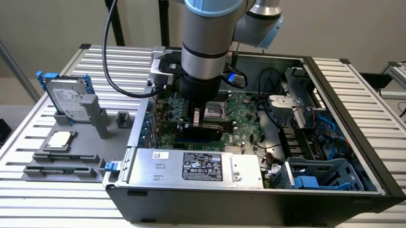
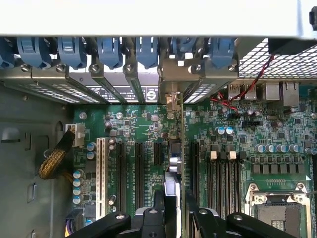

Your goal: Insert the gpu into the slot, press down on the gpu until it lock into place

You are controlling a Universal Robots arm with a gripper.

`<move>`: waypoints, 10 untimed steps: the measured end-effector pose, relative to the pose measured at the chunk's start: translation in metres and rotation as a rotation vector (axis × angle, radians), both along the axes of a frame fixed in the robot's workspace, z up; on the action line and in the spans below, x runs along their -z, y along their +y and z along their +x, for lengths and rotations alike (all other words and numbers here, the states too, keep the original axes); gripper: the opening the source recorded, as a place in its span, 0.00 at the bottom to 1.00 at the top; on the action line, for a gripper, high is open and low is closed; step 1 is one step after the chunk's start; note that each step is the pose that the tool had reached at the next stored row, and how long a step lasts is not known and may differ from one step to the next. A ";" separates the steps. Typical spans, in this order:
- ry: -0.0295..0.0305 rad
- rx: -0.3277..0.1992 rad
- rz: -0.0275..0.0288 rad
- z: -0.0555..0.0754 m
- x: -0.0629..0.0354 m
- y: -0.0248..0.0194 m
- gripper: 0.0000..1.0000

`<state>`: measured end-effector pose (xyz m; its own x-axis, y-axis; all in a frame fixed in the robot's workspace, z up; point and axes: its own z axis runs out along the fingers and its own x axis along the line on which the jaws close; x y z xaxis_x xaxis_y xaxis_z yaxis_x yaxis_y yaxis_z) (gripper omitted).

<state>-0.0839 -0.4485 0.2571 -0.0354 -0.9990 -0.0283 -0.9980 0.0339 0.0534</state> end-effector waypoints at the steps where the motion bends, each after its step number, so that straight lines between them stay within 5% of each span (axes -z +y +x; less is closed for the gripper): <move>1: 0.0000 0.000 -0.0004 0.000 0.0002 0.0000 0.26; 10: 0.0000 0.000 -0.0008 0.000 0.0027 0.0000 0.26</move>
<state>-0.0838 -0.4485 0.2545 -0.0355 -0.9990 -0.0275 -0.9980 0.0340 0.0533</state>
